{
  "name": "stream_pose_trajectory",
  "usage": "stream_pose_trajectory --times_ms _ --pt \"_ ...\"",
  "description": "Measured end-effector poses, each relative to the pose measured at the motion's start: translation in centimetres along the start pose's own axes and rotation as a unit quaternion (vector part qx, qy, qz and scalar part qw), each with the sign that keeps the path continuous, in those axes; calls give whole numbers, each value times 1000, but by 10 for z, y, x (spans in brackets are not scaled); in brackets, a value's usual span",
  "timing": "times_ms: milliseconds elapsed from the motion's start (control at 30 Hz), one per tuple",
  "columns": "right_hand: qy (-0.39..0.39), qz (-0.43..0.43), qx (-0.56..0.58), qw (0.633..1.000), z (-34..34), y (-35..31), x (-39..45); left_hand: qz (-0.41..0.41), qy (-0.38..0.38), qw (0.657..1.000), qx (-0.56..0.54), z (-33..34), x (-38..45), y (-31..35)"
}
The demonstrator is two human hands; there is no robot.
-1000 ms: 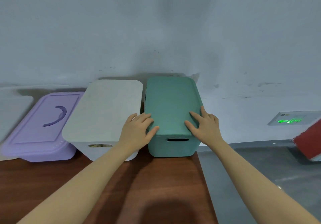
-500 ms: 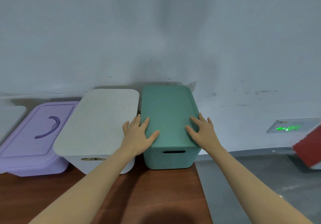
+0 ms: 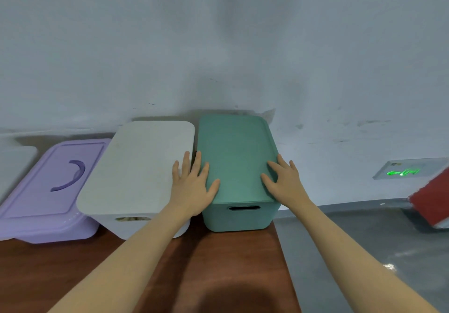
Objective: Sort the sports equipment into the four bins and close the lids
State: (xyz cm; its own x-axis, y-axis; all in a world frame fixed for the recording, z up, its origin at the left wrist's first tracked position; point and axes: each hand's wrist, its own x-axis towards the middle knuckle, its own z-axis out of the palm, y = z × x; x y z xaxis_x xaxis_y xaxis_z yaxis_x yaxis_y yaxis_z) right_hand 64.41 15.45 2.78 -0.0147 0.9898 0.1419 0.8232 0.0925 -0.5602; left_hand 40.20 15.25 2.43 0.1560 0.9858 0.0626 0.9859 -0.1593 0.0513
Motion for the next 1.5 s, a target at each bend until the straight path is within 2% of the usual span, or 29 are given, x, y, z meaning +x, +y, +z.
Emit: stream_pose_trajectory --times_ms 133,333,500,700,900,1067,1267,1500 --pt "15 -4 -16 1000 3 1 -1 11 -6 1000 14 4 1 -2" --pt "-40 1 -165 985 6 5 1 13 -22 1000 9 1 2 -2" --pt "-26 -8 -233 972 -3 3 13 33 -37 999 16 -8 9 -1" --pt "-108 16 -227 968 3 -1 45 33 -70 997 8 -12 48 2" --pt "-118 11 -223 968 5 10 98 -10 -76 997 19 -8 102 1" --pt "-113 0 -243 963 10 18 140 -32 -49 997 46 -2 137 -5" --pt "-92 -14 -235 967 20 21 160 -74 -2 997 16 5 138 -2" --pt "-93 -15 -237 967 17 19 159 -82 -16 996 -12 3 139 -2"
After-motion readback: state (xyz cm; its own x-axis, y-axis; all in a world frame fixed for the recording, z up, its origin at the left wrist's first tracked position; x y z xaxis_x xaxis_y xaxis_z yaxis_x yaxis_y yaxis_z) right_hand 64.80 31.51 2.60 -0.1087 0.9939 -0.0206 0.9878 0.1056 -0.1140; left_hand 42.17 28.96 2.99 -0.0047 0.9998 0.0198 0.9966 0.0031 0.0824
